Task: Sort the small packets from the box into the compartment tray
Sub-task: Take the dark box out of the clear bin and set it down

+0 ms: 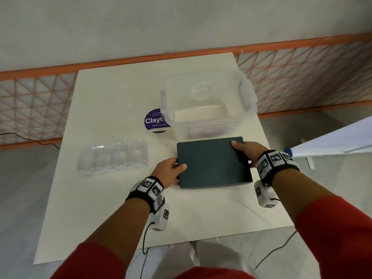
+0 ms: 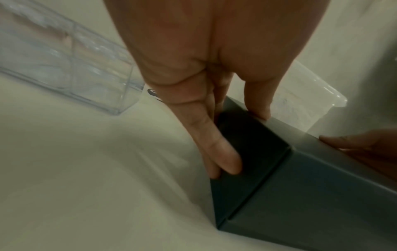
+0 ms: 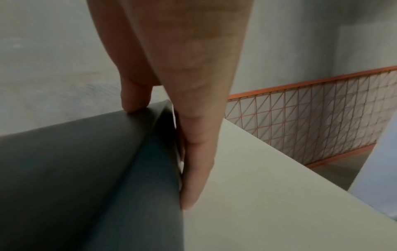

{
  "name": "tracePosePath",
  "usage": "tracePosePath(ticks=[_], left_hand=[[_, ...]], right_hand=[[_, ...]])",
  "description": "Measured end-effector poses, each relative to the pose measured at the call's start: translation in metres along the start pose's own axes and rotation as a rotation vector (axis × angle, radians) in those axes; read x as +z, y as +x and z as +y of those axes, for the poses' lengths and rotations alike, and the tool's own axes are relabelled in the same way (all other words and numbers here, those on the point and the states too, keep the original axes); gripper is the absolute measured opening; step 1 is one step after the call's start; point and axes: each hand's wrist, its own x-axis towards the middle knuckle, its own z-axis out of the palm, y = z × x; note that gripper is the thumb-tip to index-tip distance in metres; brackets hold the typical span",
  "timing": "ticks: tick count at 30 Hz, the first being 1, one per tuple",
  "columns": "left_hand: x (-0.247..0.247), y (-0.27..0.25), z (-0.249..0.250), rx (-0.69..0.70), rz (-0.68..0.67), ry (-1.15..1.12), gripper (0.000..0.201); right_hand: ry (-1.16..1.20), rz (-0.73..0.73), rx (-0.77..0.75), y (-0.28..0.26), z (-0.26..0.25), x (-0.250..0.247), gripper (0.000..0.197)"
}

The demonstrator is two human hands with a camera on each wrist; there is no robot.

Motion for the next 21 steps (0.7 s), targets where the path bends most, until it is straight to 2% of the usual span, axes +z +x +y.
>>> tracePosePath(ticks=[8,13,16,21], left_hand=[[0.000,0.023,0.017,-0.032,0.070,-0.026,0.037],[-0.005,0.034,0.022,-0.030,0.105,-0.017,0.038],[-0.006,0.039,0.025,-0.035,0.114,-0.034,0.040],[-0.001,0.029,0.019,-0.020,0.094,0.030,0.052]], right_hand=[[-0.121,0.008,-0.041,0.024,-0.023,-0.010,0.063],[-0.197,0.014,-0.097,0.035,-0.037,-0.011,0.065],[-0.203,0.016,-0.116,0.036,-0.045,-0.011,0.060],[-0.163,0.004,-0.052,0.018,-0.039,-0.013,0.043]])
